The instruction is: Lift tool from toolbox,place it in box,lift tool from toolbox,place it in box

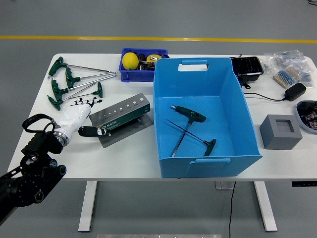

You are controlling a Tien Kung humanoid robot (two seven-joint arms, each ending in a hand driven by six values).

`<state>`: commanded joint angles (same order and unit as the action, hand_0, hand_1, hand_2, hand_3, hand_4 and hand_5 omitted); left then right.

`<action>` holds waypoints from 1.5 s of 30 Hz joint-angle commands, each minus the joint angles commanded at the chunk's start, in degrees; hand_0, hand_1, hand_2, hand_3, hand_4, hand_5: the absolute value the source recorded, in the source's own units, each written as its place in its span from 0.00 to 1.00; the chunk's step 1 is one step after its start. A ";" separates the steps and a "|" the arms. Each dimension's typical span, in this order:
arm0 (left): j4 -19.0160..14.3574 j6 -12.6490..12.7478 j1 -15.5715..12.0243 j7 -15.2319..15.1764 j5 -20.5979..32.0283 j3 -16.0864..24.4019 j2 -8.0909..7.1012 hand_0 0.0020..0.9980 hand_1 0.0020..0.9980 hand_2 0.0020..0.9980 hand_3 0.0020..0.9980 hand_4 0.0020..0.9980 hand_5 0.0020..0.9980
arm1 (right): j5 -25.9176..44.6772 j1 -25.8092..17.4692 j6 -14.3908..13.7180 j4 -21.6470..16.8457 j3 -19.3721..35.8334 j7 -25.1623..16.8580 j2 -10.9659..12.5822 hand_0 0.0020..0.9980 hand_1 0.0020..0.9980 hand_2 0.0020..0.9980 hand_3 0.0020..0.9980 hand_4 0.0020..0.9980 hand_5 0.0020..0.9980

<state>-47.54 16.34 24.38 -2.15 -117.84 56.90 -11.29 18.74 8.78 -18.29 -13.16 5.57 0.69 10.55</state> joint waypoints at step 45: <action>6.57 5.19 0.73 -1.36 5.33 -0.22 2.08 0.73 0.48 0.49 0.50 1.00 0.39 | -1.47 0.19 -0.05 -0.13 0.58 0.39 -0.15 0.70 0.67 0.72 0.55 0.79 0.69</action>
<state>-40.97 21.53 25.11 -3.51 -112.50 56.68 -9.20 17.27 8.97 -18.34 -13.29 6.15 1.08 10.40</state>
